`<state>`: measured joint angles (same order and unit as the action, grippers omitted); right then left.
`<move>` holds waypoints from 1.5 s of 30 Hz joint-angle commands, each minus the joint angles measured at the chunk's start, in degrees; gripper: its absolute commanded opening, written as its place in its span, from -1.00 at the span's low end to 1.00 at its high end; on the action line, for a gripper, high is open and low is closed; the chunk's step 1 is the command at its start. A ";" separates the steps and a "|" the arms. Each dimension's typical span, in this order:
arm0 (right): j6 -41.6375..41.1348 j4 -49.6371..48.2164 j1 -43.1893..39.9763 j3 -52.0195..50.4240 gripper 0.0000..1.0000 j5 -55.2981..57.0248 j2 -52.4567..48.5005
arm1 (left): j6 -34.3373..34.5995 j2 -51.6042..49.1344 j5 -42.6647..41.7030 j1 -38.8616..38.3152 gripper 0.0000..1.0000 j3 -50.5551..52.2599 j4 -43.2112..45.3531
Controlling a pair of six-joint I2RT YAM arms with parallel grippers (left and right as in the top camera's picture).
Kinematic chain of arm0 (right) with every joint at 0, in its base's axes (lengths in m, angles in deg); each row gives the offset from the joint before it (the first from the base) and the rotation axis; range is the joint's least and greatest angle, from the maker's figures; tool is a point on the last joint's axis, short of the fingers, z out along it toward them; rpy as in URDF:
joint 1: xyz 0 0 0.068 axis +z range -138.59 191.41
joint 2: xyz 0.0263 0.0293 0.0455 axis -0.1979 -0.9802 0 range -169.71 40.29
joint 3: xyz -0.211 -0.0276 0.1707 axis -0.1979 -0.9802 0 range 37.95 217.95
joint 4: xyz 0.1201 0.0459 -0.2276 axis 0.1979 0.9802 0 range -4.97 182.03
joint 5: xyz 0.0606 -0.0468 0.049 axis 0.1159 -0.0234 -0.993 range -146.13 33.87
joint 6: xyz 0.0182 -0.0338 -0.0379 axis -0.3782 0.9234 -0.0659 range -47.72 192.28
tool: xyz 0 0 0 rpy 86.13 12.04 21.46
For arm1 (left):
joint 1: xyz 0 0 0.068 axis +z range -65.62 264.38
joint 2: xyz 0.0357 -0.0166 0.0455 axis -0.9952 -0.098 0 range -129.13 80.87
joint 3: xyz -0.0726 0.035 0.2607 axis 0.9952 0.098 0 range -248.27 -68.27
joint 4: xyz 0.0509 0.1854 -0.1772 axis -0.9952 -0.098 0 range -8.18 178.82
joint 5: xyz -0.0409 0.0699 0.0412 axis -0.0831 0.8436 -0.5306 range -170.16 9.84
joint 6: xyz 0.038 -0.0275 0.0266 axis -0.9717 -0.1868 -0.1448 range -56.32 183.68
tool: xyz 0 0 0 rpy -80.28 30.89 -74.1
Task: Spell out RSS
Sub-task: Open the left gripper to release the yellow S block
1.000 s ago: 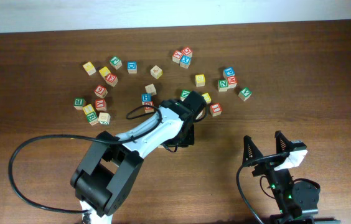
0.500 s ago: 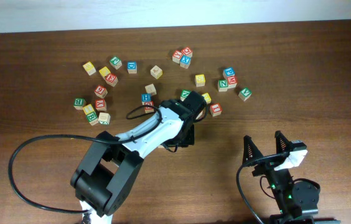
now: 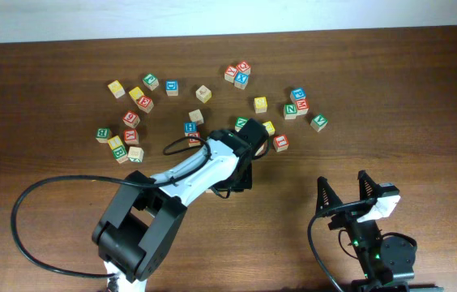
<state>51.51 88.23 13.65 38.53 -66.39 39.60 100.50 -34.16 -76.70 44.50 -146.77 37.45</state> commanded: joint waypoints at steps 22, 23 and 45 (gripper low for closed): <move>-0.09 0.28 0.37 -0.26 0.97 -0.90 0.11 | -0.63 -0.46 0.83 0.31 -0.31 -1.27 -0.46; -0.09 0.28 0.37 -0.26 0.97 -0.90 0.11 | -0.66 -0.46 0.83 0.31 -0.31 -1.27 -0.26; -0.09 0.28 0.37 -0.26 0.97 -0.90 0.11 | -0.70 -0.46 6.05 0.70 -0.33 -1.55 4.70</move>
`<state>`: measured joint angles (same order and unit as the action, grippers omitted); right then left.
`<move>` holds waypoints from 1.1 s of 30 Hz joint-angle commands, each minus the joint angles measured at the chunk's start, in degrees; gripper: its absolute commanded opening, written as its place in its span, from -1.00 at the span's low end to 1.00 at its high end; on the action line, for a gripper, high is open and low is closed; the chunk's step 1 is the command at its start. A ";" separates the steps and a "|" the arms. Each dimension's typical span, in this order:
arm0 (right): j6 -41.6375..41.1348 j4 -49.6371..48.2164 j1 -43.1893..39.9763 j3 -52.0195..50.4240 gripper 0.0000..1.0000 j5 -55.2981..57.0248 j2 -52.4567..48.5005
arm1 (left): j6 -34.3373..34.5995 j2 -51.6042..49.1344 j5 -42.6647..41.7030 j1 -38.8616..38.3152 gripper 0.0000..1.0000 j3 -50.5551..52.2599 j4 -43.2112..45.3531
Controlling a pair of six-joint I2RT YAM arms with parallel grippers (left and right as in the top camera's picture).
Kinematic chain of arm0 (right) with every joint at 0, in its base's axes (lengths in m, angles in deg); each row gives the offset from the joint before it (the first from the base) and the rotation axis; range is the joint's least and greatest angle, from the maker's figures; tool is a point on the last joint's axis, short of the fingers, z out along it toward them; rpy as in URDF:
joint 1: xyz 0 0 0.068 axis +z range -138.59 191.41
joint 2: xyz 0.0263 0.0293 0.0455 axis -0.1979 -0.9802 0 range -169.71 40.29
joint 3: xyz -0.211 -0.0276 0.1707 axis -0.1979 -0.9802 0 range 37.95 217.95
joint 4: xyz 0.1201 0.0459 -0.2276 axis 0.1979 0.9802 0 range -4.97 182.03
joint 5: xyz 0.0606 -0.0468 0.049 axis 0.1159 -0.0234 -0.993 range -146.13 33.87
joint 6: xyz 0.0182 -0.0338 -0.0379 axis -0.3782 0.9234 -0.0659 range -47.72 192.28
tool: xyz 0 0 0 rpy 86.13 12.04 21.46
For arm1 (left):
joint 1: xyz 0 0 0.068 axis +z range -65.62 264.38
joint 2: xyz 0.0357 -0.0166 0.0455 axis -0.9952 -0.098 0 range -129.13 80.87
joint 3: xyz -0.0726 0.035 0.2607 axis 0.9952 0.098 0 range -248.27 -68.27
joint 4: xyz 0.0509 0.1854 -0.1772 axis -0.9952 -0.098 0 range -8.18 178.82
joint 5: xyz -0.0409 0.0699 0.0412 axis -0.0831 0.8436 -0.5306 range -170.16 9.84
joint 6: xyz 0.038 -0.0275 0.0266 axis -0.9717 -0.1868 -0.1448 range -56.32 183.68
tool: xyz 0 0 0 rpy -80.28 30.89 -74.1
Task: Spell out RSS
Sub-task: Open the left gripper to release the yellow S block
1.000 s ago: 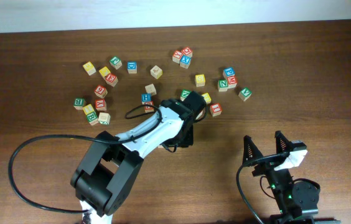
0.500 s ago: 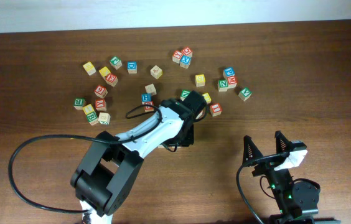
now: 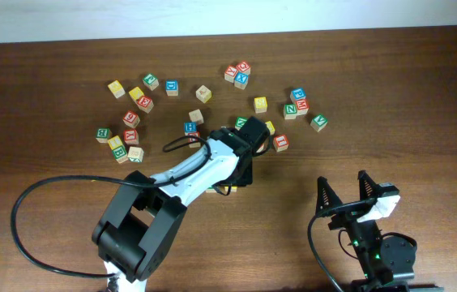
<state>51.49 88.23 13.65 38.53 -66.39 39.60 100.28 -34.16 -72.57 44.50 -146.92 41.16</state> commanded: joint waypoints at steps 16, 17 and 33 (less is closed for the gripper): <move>-0.07 0.28 0.37 -0.26 0.97 -0.90 0.11 | -3.28 -0.46 1.68 2.62 -0.28 -3.13 1.77; -0.07 0.28 0.37 -0.26 0.97 -0.90 0.11 | -3.30 -0.46 1.68 2.62 -0.28 -4.15 1.73; -0.07 0.28 0.37 -0.26 0.97 -0.90 0.11 | -2.75 -1.44 -9.64 0.28 -1.00 -20.55 -15.72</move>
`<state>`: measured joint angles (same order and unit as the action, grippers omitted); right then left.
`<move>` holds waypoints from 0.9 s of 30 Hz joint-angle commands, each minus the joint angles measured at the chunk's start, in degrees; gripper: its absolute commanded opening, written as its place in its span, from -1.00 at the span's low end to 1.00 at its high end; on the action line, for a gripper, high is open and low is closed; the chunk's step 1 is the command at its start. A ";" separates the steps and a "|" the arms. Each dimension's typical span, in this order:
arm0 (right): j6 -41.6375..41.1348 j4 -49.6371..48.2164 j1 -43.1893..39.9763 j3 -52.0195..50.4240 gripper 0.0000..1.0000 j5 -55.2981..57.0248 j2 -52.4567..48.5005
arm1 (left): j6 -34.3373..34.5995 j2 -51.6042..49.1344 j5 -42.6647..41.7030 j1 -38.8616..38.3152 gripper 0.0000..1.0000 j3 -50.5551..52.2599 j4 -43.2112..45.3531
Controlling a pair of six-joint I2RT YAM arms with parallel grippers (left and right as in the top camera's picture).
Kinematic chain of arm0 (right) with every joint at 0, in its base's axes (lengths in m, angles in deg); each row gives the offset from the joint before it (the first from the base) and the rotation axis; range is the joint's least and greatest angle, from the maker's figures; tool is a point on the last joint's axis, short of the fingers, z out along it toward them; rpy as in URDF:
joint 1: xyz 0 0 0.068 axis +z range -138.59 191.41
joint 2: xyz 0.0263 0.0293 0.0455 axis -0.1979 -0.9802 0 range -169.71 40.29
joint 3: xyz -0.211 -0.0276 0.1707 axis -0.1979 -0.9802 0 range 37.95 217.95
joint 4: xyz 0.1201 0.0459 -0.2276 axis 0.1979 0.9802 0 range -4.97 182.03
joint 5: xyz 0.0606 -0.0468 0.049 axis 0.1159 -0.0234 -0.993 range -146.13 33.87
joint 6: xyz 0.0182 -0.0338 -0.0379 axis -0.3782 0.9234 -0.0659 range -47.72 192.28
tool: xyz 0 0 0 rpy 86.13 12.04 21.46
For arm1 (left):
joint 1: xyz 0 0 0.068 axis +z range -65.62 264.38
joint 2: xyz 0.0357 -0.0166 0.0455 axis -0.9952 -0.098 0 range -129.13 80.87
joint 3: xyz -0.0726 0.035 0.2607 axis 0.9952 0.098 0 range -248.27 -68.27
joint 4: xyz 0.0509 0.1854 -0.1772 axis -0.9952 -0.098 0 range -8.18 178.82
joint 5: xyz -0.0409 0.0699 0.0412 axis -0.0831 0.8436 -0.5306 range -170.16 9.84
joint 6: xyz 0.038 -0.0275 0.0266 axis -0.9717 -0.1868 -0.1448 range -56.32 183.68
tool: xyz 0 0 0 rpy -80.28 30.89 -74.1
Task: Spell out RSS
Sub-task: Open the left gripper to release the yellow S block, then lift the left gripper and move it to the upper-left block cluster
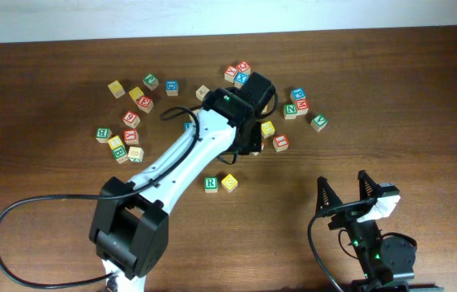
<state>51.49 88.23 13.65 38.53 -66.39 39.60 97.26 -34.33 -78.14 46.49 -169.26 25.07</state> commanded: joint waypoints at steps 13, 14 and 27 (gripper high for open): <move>-0.07 0.28 0.37 -0.26 0.97 -0.90 0.11 | 6.08 -8.90 -1.81 -2.58 -1.00 7.65 4.28; -0.07 0.28 0.37 -0.26 0.97 -0.90 0.11 | 6.05 -9.01 -1.84 -2.58 -1.00 7.65 4.28; -0.07 0.28 0.37 -0.26 0.97 -0.90 0.11 | 6.05 -9.73 -1.81 -2.62 -1.00 8.17 2.38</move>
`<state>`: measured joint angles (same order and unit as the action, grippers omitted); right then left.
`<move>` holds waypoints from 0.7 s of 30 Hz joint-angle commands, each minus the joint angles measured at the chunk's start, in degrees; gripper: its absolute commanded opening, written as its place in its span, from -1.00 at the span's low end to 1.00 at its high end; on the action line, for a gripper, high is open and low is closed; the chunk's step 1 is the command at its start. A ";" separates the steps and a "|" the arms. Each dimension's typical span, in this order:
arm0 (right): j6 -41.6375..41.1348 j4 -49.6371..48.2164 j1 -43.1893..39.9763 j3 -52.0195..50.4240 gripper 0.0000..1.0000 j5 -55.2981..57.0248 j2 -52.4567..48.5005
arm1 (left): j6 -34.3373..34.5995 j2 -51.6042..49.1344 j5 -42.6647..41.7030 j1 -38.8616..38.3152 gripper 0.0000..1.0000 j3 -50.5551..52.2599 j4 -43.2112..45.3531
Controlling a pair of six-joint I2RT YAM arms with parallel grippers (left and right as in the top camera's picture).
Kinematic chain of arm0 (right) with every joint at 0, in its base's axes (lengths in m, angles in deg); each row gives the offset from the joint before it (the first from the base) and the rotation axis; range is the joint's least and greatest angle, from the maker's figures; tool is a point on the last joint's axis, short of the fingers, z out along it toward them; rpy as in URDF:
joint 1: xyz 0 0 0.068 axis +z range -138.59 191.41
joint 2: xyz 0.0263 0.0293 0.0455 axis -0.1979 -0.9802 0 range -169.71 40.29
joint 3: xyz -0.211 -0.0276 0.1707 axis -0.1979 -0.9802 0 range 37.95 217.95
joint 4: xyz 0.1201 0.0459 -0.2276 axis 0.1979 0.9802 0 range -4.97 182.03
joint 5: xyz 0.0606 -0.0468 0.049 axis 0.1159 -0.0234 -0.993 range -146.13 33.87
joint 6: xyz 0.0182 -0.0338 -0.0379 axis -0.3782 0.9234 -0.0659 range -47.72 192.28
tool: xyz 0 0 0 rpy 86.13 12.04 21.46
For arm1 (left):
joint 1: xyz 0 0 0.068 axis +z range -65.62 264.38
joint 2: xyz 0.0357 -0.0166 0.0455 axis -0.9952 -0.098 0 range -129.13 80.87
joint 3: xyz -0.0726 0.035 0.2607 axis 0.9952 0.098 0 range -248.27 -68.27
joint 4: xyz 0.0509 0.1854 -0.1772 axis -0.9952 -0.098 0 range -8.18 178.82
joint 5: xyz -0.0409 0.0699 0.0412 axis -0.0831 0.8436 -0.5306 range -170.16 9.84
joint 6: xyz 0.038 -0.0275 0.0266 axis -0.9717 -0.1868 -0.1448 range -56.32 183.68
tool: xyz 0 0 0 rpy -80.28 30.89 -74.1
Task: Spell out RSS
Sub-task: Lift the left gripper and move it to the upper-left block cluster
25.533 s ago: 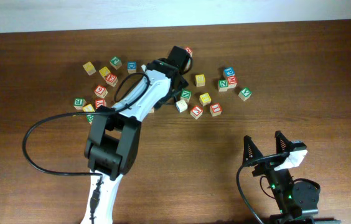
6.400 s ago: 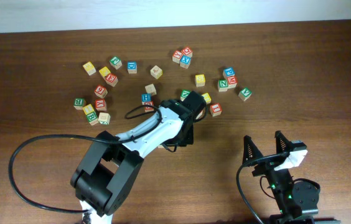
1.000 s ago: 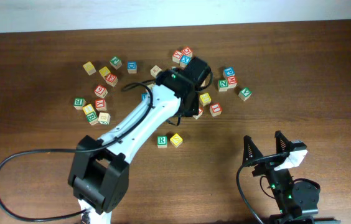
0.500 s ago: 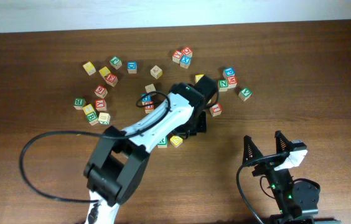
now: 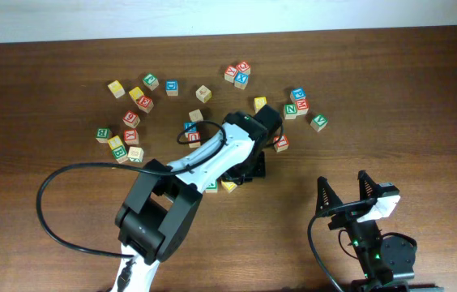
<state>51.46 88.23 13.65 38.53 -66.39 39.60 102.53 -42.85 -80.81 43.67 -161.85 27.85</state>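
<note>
A green R block (image 5: 211, 186) and a yellow block (image 5: 228, 186) lie side by side at the middle front of the table, both partly covered by my left arm. My left gripper (image 5: 253, 165) hangs just right of the yellow block. Its fingers are hidden under the wrist, so whether it holds anything is unclear. The other letter blocks lie scattered behind, among them a red one (image 5: 281, 143) and a yellow one (image 5: 260, 104). My right gripper (image 5: 344, 193) rests open at the front right, with nothing in it.
A cluster of blocks (image 5: 127, 134) lies at the back left, a trio (image 5: 237, 75) at the back middle and a group (image 5: 301, 105) at the back right. The left arm's cable (image 5: 50, 203) loops over the front left.
My left gripper was over the back-middle blocks and is now near the front, just right of the yellow block. The small yellow block beside the red one no longer shows. The right arm is unchanged.
My left gripper hung low over the middle front, covering the spot. Then a yellow edge showed under it. Later it was at the back blocks, with R and a yellow block lying bare side by side. Now it is back beside that pair.
</note>
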 commanded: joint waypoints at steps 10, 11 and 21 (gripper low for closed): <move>-0.04 0.28 0.37 -0.26 0.97 -0.90 0.11 | 0.79 -1.20 0.83 0.20 -1.00 0.76 -1.97; -0.04 0.28 0.37 -0.26 0.97 -0.90 0.11 | 0.79 -1.20 0.83 0.20 -1.00 0.76 -1.97; -0.04 0.28 0.37 -0.26 0.97 -0.90 0.11 | 0.76 -1.20 0.85 0.22 -1.00 0.76 -2.97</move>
<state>51.53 88.23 13.65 38.53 -66.39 39.60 102.53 -43.23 -80.81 43.67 -161.65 25.47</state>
